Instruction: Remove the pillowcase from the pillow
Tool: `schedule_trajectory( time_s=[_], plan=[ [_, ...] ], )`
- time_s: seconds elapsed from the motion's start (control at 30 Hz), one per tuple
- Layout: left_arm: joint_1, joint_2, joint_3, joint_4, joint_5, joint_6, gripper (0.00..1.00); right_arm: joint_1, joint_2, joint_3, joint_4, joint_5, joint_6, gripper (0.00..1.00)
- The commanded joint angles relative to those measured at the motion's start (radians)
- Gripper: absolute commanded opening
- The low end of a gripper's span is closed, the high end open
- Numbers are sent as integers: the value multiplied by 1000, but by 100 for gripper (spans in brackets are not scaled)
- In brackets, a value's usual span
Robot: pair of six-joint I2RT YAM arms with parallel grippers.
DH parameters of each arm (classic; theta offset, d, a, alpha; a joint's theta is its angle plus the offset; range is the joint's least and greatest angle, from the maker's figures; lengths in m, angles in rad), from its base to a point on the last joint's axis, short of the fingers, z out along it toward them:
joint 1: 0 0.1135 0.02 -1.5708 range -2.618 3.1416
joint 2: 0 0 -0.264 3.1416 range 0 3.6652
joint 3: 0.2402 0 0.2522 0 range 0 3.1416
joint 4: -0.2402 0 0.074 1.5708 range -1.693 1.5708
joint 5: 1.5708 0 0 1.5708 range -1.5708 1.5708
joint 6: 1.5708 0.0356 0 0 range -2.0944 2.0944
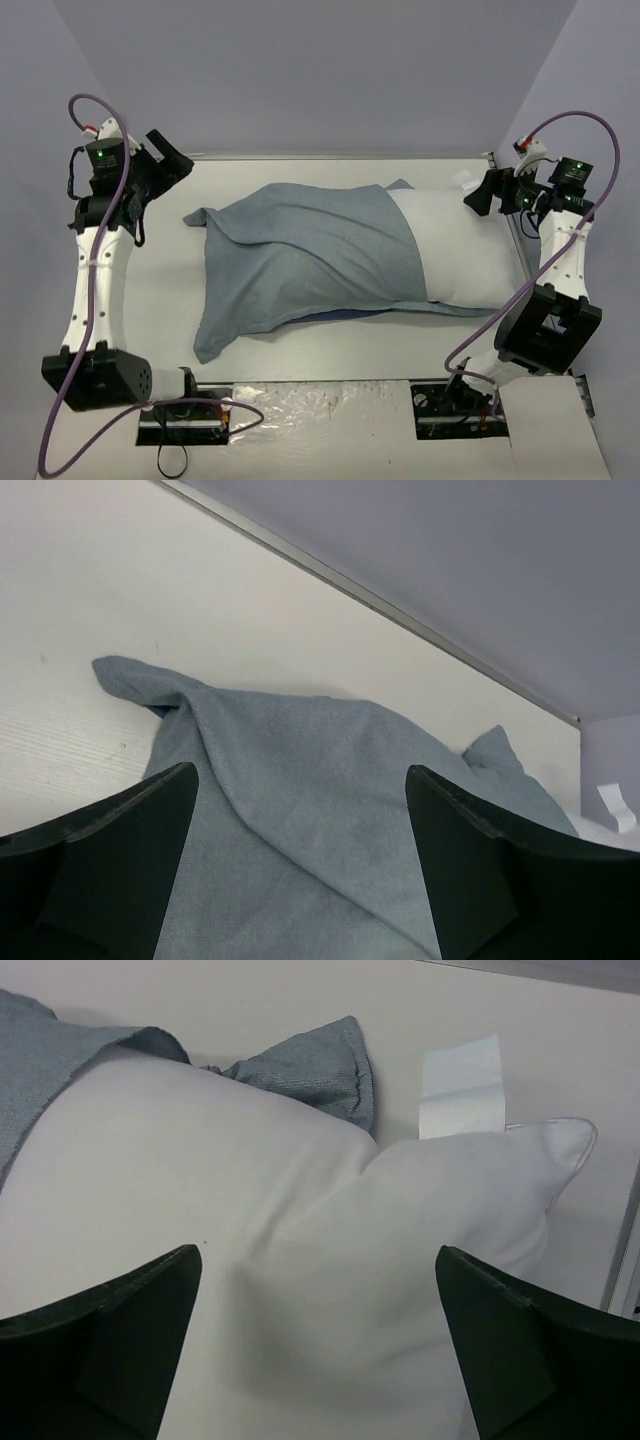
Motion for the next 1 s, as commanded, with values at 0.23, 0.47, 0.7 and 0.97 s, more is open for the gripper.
schedule_trajectory(
  time_s=[0.23, 0.47, 0.7, 0.97],
  plan=[
    [-480, -431, -441, -141, -209, -82, 88, 70, -53, 114, -668, 14, -730, 100],
    [-871, -473, -552, -283, -466, -232, 90, 55, -99, 21, -874, 171, -1014, 100],
    [-970, -226, -498, -351, -638, -83, 91, 40, -142, -22, -876, 212, -1062, 99],
    [-928, -175, -547, -241, -738, 33, 92, -11, -142, -29, -876, 217, -1094, 98]
  ],
)
